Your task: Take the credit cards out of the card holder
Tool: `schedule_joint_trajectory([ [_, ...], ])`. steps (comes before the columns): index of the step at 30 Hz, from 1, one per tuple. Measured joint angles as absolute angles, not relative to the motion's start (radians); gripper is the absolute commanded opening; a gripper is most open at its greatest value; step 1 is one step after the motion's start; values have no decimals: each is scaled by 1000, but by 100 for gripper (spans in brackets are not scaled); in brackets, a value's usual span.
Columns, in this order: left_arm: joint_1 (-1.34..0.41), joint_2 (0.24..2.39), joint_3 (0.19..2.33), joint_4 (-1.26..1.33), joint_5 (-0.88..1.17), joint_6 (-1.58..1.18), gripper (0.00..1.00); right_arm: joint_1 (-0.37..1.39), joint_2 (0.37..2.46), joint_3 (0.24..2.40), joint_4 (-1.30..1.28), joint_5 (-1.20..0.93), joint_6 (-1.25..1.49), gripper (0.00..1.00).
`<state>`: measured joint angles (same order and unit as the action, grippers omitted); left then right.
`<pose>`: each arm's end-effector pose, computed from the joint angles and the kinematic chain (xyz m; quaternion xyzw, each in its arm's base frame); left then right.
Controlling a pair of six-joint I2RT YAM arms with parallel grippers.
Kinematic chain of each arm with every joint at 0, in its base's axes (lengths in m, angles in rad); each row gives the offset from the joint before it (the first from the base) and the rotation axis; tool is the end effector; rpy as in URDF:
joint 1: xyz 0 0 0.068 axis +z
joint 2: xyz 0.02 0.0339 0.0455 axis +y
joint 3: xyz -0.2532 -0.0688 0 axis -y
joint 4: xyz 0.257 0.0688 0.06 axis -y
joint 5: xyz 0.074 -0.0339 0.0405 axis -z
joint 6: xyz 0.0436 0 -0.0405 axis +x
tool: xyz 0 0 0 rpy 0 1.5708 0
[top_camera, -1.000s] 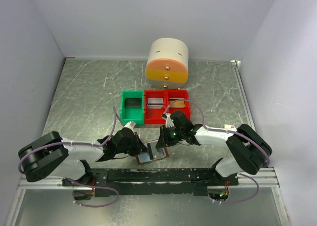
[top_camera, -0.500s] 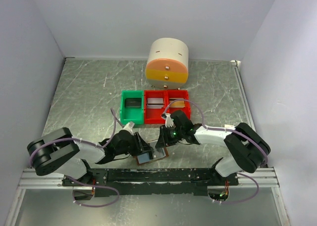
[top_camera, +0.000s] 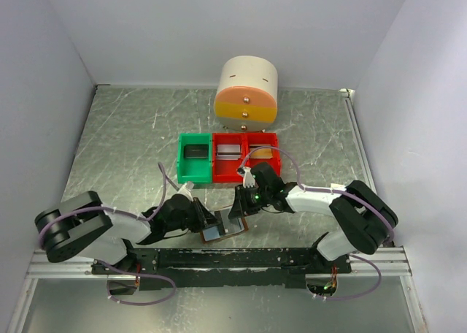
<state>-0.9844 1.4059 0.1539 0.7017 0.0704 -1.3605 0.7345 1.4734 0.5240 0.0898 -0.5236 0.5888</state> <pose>0.1170 -0.1817 0.0766 -0.1461 0.8599 -0.4618 0.1610 0.1833 0.1949 0.1068 -0.1558 0.8965 0.3980 0.1162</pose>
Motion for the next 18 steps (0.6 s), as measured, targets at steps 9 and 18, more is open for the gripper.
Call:
schedule_joint_trajectory([
  [9,-986,1234,155,490,25,-1322,26,732,1477,527,89,-525,591,24],
  [18,-986,1261,164,483,27,-1312,24,728,1397,520,78,-497,613,25],
])
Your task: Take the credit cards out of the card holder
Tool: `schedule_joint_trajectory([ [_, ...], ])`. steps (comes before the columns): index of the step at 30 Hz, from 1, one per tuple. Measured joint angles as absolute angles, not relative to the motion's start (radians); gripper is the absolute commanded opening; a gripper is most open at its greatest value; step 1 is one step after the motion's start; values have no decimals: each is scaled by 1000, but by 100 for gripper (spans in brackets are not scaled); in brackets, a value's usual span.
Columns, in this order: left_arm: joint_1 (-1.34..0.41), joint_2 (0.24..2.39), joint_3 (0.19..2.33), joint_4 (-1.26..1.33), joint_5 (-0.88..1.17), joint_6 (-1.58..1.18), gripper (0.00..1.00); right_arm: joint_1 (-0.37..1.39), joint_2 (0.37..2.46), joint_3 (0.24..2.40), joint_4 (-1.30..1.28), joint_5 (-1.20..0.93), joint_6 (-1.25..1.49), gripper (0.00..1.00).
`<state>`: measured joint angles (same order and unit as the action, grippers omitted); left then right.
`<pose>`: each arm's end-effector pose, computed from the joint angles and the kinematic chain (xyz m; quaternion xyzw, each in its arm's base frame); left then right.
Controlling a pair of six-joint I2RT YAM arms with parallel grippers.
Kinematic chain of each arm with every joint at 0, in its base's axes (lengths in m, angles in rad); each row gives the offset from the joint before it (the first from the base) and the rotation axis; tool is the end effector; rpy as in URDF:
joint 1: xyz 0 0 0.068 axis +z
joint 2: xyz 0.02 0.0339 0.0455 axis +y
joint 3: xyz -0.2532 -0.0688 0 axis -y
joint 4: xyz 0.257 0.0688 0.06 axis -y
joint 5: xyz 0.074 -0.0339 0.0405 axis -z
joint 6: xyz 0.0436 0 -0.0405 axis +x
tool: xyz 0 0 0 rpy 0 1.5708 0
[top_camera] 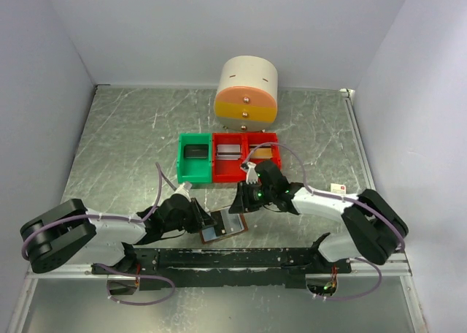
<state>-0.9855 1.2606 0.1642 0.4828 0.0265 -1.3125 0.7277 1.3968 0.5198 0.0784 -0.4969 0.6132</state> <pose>0.1148 -0.1754 0.0857 -0.1384 0.8767 -0.4249 0.1778 0.1841 0.1918 0.1232 -0.1438 0.8912 0.4053 0.1445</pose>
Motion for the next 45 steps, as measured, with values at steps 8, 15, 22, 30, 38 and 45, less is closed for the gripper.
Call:
schedule_joint_trajectory([
  [8,-986,1258,168,475,27,-1309,26,728,1402,511,162,-556,625,26],
  [15,-986,1250,173,468,29,-1282,37,728,1472,493,152,-588,595,26],
  [22,-986,1279,199,495,49,-1243,41,728,1477,492,153,-596,574,26],
  [30,-986,1364,146,680,78,-1284,38,727,1485,492,164,-610,567,26],
  [38,-986,1429,114,823,110,-1314,34,725,1502,492,184,-630,567,25],
  [45,-986,1435,102,841,115,-1317,27,725,1508,490,193,-639,567,24],
])
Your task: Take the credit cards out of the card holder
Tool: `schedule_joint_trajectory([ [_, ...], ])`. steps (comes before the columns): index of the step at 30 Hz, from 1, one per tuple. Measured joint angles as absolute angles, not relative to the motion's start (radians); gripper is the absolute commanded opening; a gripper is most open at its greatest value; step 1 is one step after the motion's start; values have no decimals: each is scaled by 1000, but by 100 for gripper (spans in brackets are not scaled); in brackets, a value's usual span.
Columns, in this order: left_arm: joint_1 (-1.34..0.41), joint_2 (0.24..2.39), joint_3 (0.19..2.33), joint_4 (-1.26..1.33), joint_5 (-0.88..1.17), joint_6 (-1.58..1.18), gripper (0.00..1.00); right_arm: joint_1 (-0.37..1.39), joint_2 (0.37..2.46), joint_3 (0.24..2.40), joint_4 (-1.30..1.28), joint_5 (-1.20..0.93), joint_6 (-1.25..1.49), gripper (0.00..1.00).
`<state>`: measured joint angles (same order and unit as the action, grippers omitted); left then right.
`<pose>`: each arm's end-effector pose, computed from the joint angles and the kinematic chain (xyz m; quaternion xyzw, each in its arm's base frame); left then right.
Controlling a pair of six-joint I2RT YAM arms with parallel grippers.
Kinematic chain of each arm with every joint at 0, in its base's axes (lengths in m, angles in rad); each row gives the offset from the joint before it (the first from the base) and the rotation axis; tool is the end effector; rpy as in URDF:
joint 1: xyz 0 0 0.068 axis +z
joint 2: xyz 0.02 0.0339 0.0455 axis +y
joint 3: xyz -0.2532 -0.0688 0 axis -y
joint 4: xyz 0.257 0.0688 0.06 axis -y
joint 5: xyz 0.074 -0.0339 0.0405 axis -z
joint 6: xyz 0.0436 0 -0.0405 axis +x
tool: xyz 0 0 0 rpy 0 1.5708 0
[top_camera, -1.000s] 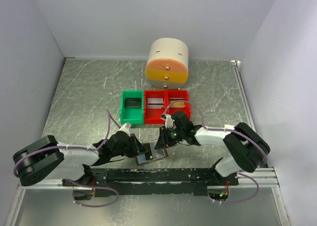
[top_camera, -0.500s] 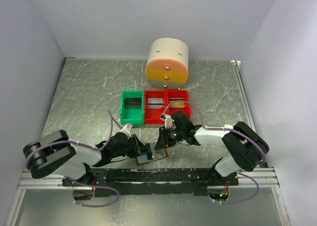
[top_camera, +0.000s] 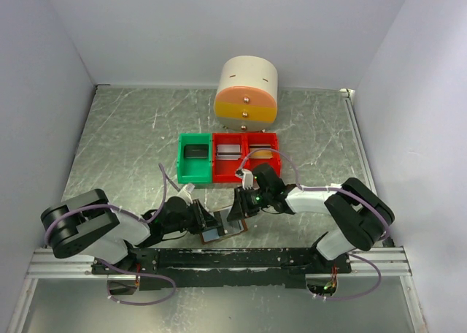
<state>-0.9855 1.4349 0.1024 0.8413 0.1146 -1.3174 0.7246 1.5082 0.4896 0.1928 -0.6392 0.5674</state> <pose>0.1108 -0.1762 0.0735 -0.1124 0.8495 -0.4887 0.1641 0.1804 0.1944 0.0988 -0.1834 0.8725 0.4417 0.0997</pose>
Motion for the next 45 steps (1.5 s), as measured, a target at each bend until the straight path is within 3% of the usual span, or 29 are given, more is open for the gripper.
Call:
schedule_joint_trajectory([
  [9,-986,1433,102,841,115,-1316,27,725,1508,487,200,-640,567,24],
  [14,-986,1433,102,841,117,-1314,7,724,1509,487,200,-640,567,24],
  [20,-986,1365,101,793,109,-1307,7,723,1505,497,179,-621,576,24],
  [31,-956,1006,198,254,-5,-1180,7,679,1476,520,144,-501,622,25],
  [40,-950,971,297,17,-45,-1065,7,674,1310,482,179,-428,654,30],
  [45,-950,972,321,-18,-53,-1034,7,674,1232,465,199,-373,660,38],
])
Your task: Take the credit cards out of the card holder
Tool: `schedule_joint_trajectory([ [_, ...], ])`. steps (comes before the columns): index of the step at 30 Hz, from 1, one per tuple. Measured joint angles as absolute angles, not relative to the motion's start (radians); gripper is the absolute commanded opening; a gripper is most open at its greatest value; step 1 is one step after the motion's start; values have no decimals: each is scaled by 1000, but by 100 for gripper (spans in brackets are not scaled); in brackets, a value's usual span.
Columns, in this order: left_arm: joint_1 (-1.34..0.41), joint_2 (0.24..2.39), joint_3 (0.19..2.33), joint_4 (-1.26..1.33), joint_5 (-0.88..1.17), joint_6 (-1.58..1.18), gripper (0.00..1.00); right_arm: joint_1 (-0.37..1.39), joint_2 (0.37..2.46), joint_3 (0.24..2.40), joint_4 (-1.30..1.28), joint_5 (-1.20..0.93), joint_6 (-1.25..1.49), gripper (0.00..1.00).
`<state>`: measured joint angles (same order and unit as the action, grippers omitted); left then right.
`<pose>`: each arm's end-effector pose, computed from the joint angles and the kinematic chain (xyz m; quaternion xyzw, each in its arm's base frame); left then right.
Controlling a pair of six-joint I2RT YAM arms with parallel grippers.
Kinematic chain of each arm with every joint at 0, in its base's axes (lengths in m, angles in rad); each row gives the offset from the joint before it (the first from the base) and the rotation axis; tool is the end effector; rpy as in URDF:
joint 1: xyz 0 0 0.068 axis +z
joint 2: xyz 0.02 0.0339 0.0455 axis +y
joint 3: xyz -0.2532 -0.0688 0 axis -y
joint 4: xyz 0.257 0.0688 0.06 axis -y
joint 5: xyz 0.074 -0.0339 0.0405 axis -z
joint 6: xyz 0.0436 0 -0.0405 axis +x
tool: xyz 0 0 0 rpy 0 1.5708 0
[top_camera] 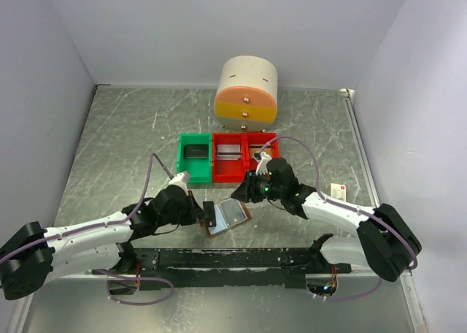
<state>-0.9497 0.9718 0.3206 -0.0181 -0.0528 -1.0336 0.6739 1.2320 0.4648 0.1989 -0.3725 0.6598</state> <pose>0.1242 -0.1696 0.1416 -0.0492 0.8985 -0.3515 0.2582 0.1926 0.1741 0.1554 -0.0951 0.8612 0.4197 0.2706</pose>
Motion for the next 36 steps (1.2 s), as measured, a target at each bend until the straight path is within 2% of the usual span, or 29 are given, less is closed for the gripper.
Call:
schedule_joint_trajectory([
  [9,-949,894,345,-89,-90,-965,7,670,1187,462,181,-334,658,55],
  [14,-949,823,411,-154,-151,-894,7,669,1023,401,223,-235,677,71],
  [21,-875,824,480,-171,-165,-781,7,669,791,233,333,-121,676,77],
  [25,-742,857,492,-163,-43,-719,7,669,712,220,340,-84,656,78],
  [30,-596,825,490,-120,163,-684,7,669,668,211,397,-90,635,89],
  [36,-451,711,452,0,428,-706,7,669,702,211,429,-147,648,89],
])
